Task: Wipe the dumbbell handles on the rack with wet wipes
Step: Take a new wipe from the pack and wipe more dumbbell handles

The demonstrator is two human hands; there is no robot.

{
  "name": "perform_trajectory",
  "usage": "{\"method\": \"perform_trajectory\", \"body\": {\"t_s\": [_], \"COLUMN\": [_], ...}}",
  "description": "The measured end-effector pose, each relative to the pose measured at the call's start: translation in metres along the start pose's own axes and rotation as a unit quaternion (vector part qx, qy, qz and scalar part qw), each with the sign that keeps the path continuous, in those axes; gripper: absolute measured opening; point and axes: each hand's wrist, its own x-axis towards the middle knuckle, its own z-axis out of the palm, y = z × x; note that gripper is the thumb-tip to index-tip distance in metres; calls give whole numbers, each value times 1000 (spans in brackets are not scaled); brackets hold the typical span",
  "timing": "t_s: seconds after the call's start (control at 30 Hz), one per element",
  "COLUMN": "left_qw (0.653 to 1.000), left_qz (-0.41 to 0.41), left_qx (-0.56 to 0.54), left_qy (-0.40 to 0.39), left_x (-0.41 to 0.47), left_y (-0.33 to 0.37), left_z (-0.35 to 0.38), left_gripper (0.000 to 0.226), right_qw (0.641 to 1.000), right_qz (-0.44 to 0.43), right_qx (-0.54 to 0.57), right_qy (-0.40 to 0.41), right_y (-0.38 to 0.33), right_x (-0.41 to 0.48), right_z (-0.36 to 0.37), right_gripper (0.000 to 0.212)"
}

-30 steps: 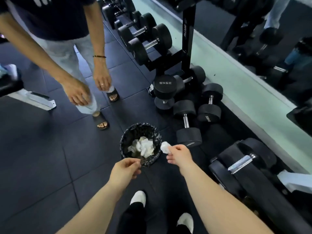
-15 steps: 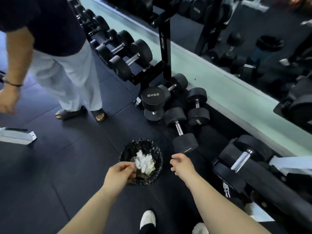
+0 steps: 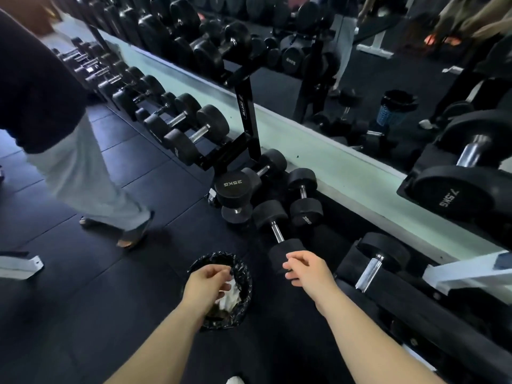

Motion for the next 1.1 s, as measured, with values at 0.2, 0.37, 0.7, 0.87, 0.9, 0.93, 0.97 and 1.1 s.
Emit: {"method": "perform_trajectory", "body": {"t_s": [0.2,0.37,0.7,0.87,0.9,0.93,0.97,1.1], "left_qw": [998,983,919,871,858,845,833,781], "left_qz": [24,41,104,133,136,138,143,153], "left_qx": [28,96,176,205,210,217,225,264], "left_qy": [-56,-153,-337,-426,-448,-468,-484,-545], "left_x": [-11,-20,-113,-207,-229,-250,-269,-338], "left_y": [15,24,32,5,-2,-9,-17,-47], "left_z": [47,110,280,391,410,428,444,498], "left_gripper": [22,23,21,23,21,21,22,22], "right_qw": [998,981,904,850,833,817,800,739], "right_qz": [-14,-8,1,-3,2,7,9,12], "right_qx": [22,83,203,231,242,254,266,300], "right_qy": [63,176,376,474,497,518,537,603], "right_y": [2,19,81,127,138,149,160,203], "right_x": [-21,-52,-156,-238,-255,-272,-289,-350], "right_z": [-50,-107,-255,-347,-363,-378,-392,-435], "right_gripper": [15,18,12,14,15,17,17,17]}}
